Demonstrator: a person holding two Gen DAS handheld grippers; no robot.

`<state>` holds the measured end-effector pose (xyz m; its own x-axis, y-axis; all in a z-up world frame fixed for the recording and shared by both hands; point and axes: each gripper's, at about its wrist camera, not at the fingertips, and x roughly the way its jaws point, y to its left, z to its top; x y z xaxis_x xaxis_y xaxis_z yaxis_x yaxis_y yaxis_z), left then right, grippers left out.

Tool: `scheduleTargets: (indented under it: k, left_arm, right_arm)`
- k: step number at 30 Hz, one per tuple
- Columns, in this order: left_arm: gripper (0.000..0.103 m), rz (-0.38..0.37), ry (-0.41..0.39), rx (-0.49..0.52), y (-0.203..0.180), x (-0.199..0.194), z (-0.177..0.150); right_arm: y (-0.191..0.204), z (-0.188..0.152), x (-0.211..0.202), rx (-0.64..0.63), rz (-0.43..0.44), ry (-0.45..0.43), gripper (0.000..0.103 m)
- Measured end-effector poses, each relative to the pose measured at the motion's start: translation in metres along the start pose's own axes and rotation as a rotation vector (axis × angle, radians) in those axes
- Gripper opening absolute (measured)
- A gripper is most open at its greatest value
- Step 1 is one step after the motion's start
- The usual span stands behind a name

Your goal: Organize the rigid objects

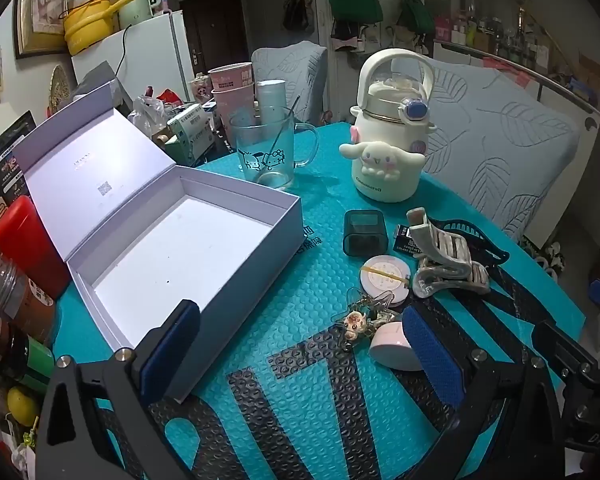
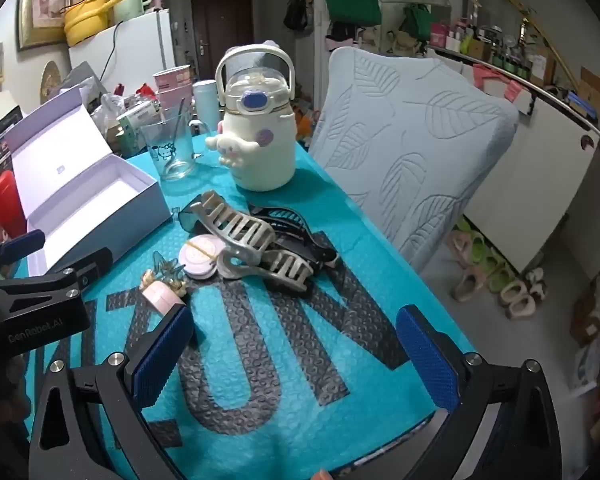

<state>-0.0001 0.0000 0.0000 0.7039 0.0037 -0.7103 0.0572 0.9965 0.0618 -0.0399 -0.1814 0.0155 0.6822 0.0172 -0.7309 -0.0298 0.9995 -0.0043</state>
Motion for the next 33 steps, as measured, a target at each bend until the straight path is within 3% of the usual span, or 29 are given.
scheduleTargets:
  k: [33]
  left_arm:
    - [0.103, -0.016, -0.008, -0.01, 0.0018, -0.0076, 0.0054]
  right_arm:
    - [0.0001, 0.0045, -0.0012, -0.03, 0.005, -0.004, 0.103]
